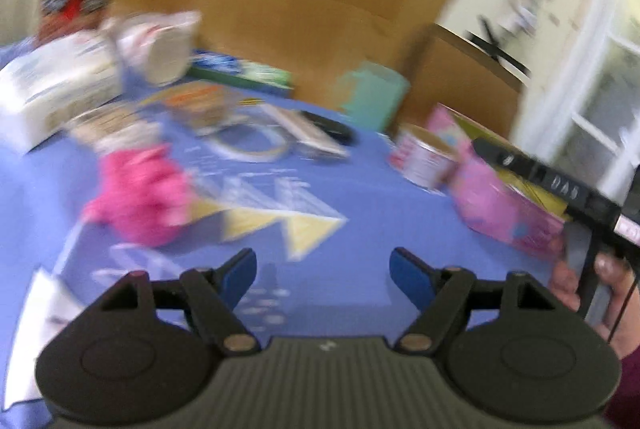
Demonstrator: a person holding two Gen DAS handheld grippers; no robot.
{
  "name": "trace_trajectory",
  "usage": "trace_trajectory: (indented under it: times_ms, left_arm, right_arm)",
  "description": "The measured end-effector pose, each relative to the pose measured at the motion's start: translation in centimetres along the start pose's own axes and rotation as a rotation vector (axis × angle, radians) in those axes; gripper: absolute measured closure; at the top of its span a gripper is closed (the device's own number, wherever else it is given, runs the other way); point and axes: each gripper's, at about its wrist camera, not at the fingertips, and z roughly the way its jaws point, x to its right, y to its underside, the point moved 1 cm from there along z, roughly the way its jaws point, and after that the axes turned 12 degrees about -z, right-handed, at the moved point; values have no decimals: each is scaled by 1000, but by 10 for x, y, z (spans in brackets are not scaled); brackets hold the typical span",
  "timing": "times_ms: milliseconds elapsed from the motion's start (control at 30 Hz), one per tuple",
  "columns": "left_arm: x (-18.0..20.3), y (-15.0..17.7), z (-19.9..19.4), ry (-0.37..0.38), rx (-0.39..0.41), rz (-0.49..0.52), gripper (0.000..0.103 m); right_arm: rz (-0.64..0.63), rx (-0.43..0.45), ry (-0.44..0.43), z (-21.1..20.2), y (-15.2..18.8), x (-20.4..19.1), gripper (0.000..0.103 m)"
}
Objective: Organize soft objects
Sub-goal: 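Grasp the clear plastic bag and drop it into the pink tin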
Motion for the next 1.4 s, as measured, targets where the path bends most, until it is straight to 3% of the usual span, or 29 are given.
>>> trace_trajectory:
  times_ms: [100,167,267,300,367,400,433,467,600,733,767,800,867,933,1000,1067,1167,1267,1333,1367,1400]
  left_arm:
    - [-14,0,2,17,-7,-48,27]
    - [-15,3,2,33,-15,-35,27]
    - [-14,8,-4,47,-10,-11,27]
    - [-14,8,-6,54,-9,-14,27]
    - [-16,9,-10,64,-5,-23,27]
    - [-17,8,-11,66,-1,-26,27]
    - [-18,8,-11,70,1,-32,27]
    - [-18,9,-11,77,-1,-41,27]
    - [-11,7,3,129,-53,-92,27]
    - [3,10,12,184,-98,-98,27]
    - [8,12,14,195,-108,-92,20]
    - [12,13,14,203,-115,-88,10]
    - [21,16,12,221,-121,-71,3]
    - [29,17,7,235,-120,-37,3]
    - [34,17,1,235,-113,-13,3]
    - [35,16,0,222,-119,-10,4]
    - [38,12,10,196,-155,-26,12]
    - [54,10,27,194,-188,41,22]
    - [69,14,43,180,-219,107,33]
    - [74,18,54,172,-256,127,50]
    - [76,22,63,164,-289,129,57]
  right_arm:
    - [-7,-127,-128,61,-9,-28,29]
    - [-31,-204,-148,104,-15,-43,19]
    - [-139,-294,-107,155,-14,-63,16]
    - [-173,-348,-96,172,-11,-66,18]
    - [-97,-349,-133,180,-10,-55,38]
    - [-71,-360,-144,177,-12,-50,41]
    - [-64,-346,-154,169,-13,-48,56]
    - [-68,-332,-167,158,-15,-46,63]
    - [-9,-333,-269,101,-3,-44,65]
    - [219,-300,-380,32,17,-20,70]
    - [237,-275,-373,14,22,-17,72]
    - [192,-247,-344,-4,24,-20,73]
    - [-5,-206,-247,-37,33,-41,72]
    - [-190,-198,-180,-59,47,-66,67]
    - [-244,-194,-171,-71,58,-78,54]
    - [-203,-191,-167,-77,63,-77,21]
    - [-106,-193,-158,-76,65,-67,20]
    - [-46,-242,-122,-65,68,-57,21]
    - [-42,-243,-113,-75,74,-61,21]
    - [-65,-240,-106,-77,75,-64,24]
    - [-107,-239,-84,-80,77,-68,28]
